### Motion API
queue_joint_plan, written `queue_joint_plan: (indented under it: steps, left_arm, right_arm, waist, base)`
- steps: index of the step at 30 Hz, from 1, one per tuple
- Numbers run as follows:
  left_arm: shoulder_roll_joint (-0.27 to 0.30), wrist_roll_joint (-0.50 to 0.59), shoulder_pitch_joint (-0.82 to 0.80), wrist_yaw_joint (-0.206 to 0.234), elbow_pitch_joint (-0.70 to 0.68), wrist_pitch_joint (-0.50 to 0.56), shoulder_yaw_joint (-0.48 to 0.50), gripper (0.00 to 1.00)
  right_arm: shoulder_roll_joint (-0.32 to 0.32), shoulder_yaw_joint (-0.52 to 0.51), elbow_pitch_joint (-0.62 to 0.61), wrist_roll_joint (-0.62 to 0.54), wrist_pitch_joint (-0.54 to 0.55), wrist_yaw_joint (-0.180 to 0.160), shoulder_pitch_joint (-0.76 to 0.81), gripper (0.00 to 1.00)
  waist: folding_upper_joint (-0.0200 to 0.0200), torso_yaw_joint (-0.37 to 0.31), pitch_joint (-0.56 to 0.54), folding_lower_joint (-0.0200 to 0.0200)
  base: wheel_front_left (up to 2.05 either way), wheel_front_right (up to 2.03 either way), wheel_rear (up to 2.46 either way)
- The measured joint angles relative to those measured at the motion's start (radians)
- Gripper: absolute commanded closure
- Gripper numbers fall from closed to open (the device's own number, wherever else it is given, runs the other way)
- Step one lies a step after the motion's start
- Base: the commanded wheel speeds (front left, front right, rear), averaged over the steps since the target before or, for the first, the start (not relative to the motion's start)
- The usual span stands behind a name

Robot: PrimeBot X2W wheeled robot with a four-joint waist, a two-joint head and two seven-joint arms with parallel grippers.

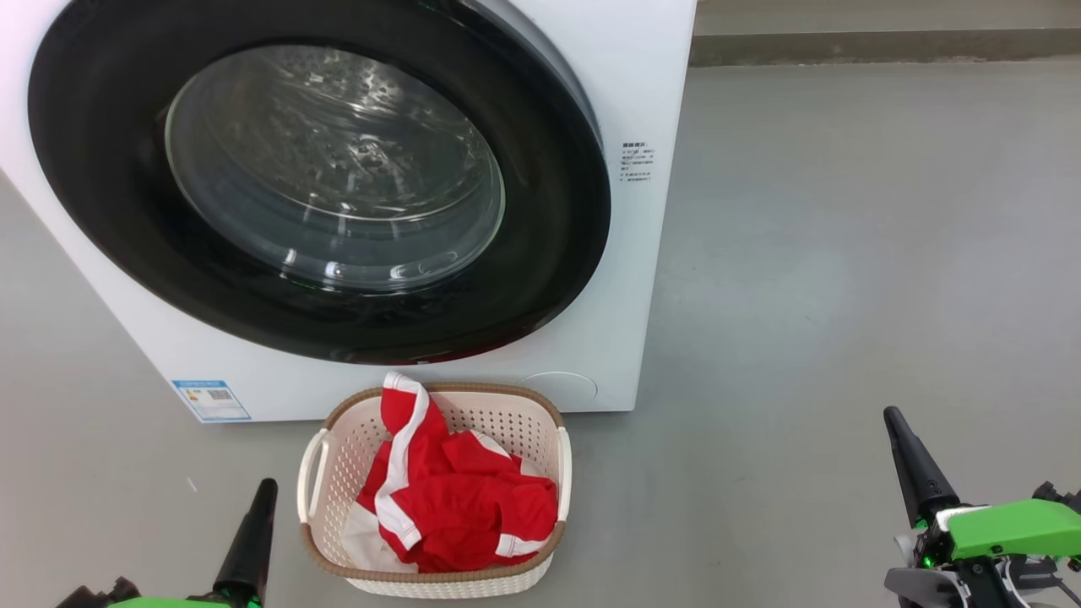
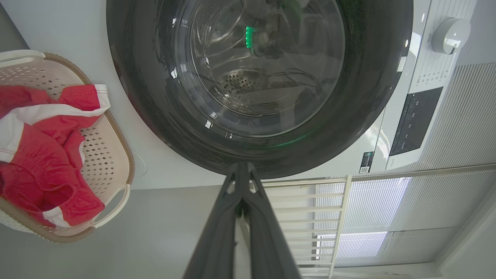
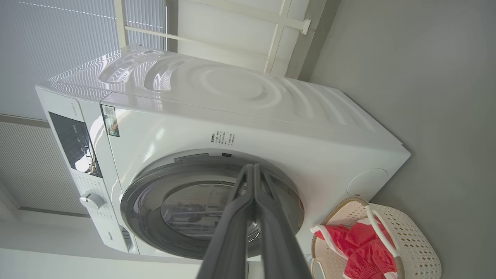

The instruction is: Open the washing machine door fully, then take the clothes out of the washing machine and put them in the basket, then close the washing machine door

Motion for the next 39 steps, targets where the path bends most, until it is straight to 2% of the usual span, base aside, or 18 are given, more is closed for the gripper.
queue_joint_plan:
  steps: [9, 39]
  left_arm:
    - [-0.004, -0.079, -0.020, 0.000, -0.003, 0.022, 0.003, 1.00]
    - [-0.005, -0.080, -0.020, 0.000, -0.002, 0.022, 0.004, 1.00]
  right_arm:
    - [-0.001, -0.007, -0.007, 0.091, 0.025, 0.000, -0.021, 1.00]
    - [-0.001, -0.010, -0.010, 0.091, 0.029, -0.001, -0.024, 1.00]
  waist:
    - [0.0000, 0.004, 0.000, 0.0000]
    - [0.0001, 0.005, 0.000, 0.0000]
  base:
    - [0.00, 0.00, 0.00]
    - [0.00, 0.00, 0.00]
